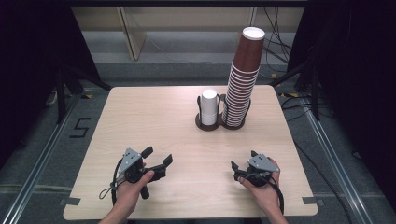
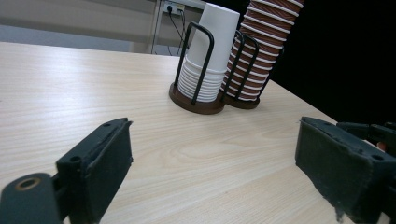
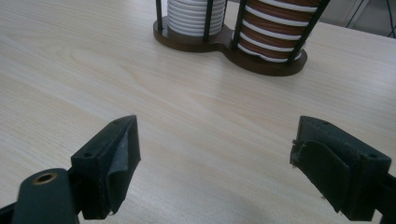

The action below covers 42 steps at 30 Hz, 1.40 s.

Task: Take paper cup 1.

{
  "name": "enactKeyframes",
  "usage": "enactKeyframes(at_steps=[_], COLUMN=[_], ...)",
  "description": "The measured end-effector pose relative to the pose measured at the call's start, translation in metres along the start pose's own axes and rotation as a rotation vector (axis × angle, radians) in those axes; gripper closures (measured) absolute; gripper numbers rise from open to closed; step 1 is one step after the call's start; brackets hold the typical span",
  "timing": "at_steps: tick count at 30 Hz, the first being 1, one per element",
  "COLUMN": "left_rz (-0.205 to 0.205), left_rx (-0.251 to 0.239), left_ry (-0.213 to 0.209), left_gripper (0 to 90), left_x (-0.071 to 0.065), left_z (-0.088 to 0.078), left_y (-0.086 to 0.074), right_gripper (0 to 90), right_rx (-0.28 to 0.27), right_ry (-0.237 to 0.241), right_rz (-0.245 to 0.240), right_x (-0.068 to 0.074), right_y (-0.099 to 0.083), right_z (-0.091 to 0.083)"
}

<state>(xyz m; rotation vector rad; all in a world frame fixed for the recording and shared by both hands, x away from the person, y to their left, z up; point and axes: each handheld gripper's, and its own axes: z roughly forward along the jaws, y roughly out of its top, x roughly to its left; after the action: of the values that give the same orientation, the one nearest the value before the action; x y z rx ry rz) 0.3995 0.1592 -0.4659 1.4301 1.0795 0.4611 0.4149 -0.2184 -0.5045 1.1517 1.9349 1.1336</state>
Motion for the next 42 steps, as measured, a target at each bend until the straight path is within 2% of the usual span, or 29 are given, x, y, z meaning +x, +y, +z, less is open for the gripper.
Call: enactKeyframes(at_steps=[2,4,5,7,8,11,13,14,15,16,20,21,23,25,27,28,30,31,32,33,34,35,36,37,38,39,40,41,42], left_rz=[0.001,0.001,-0.018,-0.013,-0.014,-0.02,0.001,0.013,0.03,0.051,0.065,0.059,0.058,0.081,0.097,0.108,0.162,0.196,0.196,0.221,0.221,0.287,0.287,0.407,0.442,0.442,0.468,0.458,0.458], left_rx=[-0.001,0.003,0.002,0.012,0.016,0.032,0.038,0.041,0.042,0.048,0.048,0.052,0.051,0.046,0.039,0.033,0.018,0.031,0.031,0.056,0.056,0.093,0.093,0.088,0.084,0.084,0.085,0.089,0.089], left_ry=[-0.029,-0.036,-0.055,-0.051,-0.055,-0.067,-0.083,-0.087,-0.096,-0.095,-0.102,-0.118,-0.135,-0.164,-0.173,-0.177,-0.178,-0.159,-0.159,-0.115,-0.115,-0.071,-0.071,-0.001,0.02,0.02,0.041,0.04,0.04], left_gripper=[11.4,11.3,11.3,11.2,11.1,11.2,11.4,11.4,11.4,11.4,10.8,8.3,4.8,3.0,2.7,2.4,2.4,3.3,4.1,5.9,7.5,8.3,7.9,7.7,7.1,6.5,6.1,5.9,5.9], left_x=[-0.001,-0.002,-0.003,-0.004,-0.004,-0.006,-0.01,-0.011,-0.014,-0.017,-0.023,-0.029,-0.034,-0.045,-0.049,-0.051,-0.053,-0.054,-0.054,-0.056,-0.056,-0.06,-0.06,-0.06,-0.061,-0.061,-0.059,-0.057,-0.057], left_z=[0.002,0.002,0.004,0.005,0.007,0.008,0.007,0.005,0.003,-0.001,-0.005,-0.007,-0.008,-0.008,-0.007,-0.005,0.006,0.021,0.021,0.042,0.042,0.064,0.064,0.085,0.095,0.095,0.114,0.124,0.124], left_y=[0.0,0.0,-0.001,-0.002,-0.003,-0.005,-0.008,-0.009,-0.01,-0.012,-0.011,-0.009,-0.007,-0.002,0.002,0.004,0.017,0.03,0.03,0.047,0.047,0.063,0.063,0.077,0.082,0.082,0.092,0.098,0.098], right_gripper=[15.5,15.5,15.5,15.5,15.5,15.5,15.5,15.5,15.5,15.4,15.3,15.4,15.5,15.6,15.7,16.4,16.9,16.9,16.9,16.8,16.8,16.9,16.9,17.5,18.1,18.1,19.5,19.7,20.2], right_rx=[0.001,0.008,0.011,0.013,0.003,0.018,-0.004,-0.004,0.011,0.004,0.014,0.037,0.026,0.032,0.028,0.025,0.013,-0.043,-0.043,-0.071,-0.071,-0.104,-0.104,-0.125,-0.116,-0.116,-0.122,-0.113,-0.108], right_ry=[0.024,0.028,0.037,0.05,0.039,0.053,0.044,0.044,0.06,0.049,0.043,0.059,0.047,0.058,0.058,0.076,0.078,0.078,0.078,0.077,0.077,0.077,0.077,0.081,0.084,0.084,0.086,0.085,0.086], right_rz=[0.009,-0.001,-0.001,-0.015,-0.031,-0.017,-0.058,-0.058,-0.033,-0.039,-0.039,-0.03,-0.037,-0.013,-0.017,-0.03,-0.012,-0.037,-0.037,-0.04,-0.04,-0.052,-0.052,-0.057,-0.045,-0.045,-0.065,-0.055,-0.049], right_x=[0.001,0.0,0.0,0.001,0.0,0.002,0.001,0.001,0.003,0.003,0.003,0.002,-0.001,0.0,0.0,-0.001,-0.002,-0.004,-0.004,-0.006,-0.006,-0.005,-0.005,-0.004,-0.002,-0.002,-0.003,-0.003,-0.003], right_y=[0.0,0.001,0.001,0.001,0.001,0.001,0.0,0.0,0.0,0.001,0.001,0.001,0.001,0.001,0.001,0.006,0.011,0.026,0.026,0.041,0.041,0.056,0.056,0.069,0.073,0.073,0.08,0.081,0.082], right_z=[0.001,0.001,0.001,0.001,0.001,0.0,0.001,0.001,0.001,0.002,0.001,0.002,0.002,0.001,0.001,0.002,0.001,0.003,0.003,0.012,0.012,0.025,0.025,0.04,0.045,0.045,0.064,0.07,0.078])
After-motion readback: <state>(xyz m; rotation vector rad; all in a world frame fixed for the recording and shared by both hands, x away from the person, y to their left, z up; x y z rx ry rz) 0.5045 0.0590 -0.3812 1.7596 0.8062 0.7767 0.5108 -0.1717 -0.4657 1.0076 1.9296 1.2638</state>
